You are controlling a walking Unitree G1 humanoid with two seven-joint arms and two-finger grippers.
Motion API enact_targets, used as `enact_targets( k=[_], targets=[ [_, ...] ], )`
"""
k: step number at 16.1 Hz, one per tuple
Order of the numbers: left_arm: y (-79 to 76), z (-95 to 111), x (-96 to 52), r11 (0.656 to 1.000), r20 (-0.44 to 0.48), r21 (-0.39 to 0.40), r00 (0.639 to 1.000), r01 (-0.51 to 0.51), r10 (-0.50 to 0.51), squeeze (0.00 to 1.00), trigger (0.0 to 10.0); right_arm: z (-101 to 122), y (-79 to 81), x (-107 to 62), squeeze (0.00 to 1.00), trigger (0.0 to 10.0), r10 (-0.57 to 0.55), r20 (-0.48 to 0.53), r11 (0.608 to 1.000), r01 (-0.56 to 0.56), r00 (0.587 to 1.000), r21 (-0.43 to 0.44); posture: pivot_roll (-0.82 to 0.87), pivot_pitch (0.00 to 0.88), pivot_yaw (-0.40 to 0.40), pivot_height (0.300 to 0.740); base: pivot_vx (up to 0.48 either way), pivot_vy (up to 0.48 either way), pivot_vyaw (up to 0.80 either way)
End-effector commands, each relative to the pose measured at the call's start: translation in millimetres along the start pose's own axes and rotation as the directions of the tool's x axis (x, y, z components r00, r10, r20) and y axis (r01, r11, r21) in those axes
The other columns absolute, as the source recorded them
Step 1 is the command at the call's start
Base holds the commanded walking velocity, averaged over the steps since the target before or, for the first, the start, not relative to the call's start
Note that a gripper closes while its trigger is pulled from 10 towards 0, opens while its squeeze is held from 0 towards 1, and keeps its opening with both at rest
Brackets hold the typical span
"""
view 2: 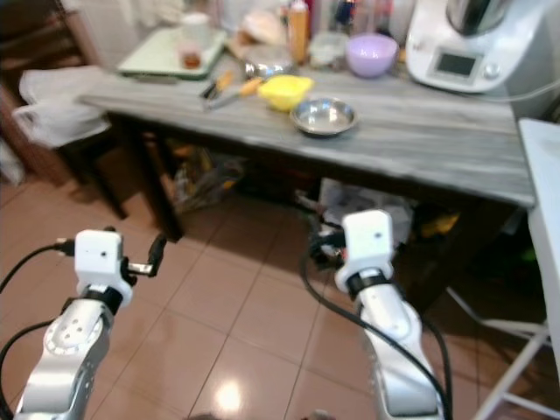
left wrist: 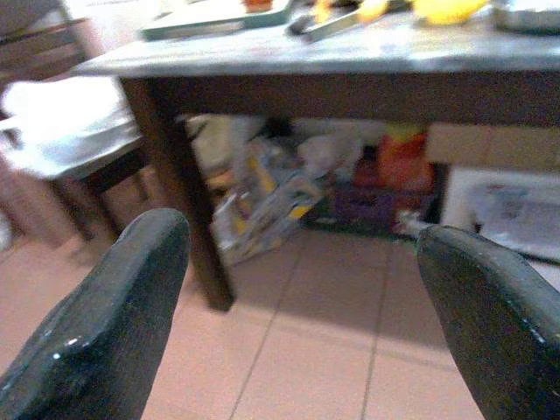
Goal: Setting the table
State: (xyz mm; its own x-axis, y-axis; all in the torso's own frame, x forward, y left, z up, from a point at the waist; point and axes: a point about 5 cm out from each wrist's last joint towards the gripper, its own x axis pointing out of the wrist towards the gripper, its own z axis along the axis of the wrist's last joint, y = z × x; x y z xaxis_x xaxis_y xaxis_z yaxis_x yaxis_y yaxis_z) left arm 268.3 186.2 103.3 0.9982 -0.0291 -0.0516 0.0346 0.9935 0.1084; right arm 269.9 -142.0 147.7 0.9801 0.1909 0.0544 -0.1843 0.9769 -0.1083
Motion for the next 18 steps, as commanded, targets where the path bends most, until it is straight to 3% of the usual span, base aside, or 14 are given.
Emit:
enact_targets(
  k=[1,5,8,18],
  targets=[
    [-1.0,-3,-0.2,1.0,-0.015,-0.003,1.0,0.011,-0.012,0.0,10.0,0,-3.7,0.4,0.0,10.0,-0.007,-0.002,1.0,0.007,1.0,-0.003,-0.04,0.088,0.044,0.74,-0.364,0.0,0.0],
    [-2.5,-3,0.2,1.0,-0.009,0.002,1.0,0.023,-0.023,0.0,10.0,0,-3.9,0.9,0.0,10.0,-0.008,-0.002,1.0,0.008,1.0,-0.004,-0.04,0.083,0.041,0.74,-0.314,0.0,0.0],
    [-7.3,-2,1.9,0.997,0.009,-0.028,0.998,0.069,-0.069,0.0,10.0,-1,-4.9,3.0,0.0,10.0,-0.008,-0.003,1.0,0.008,1.0,-0.004,-0.04,0.083,0.041,0.74,0.0,0.0,0.0],
    [-20.8,6,4.7,0.985,0.057,-0.06,0.986,0.162,-0.159,0.0,10.0,-2,-2.8,7.5,0.0,10.0,-0.008,-0.006,1.0,0.008,1.0,0.004,-0.04,0.08,0.044,0.74,0.0,0.0,-0.74]
  ],
)
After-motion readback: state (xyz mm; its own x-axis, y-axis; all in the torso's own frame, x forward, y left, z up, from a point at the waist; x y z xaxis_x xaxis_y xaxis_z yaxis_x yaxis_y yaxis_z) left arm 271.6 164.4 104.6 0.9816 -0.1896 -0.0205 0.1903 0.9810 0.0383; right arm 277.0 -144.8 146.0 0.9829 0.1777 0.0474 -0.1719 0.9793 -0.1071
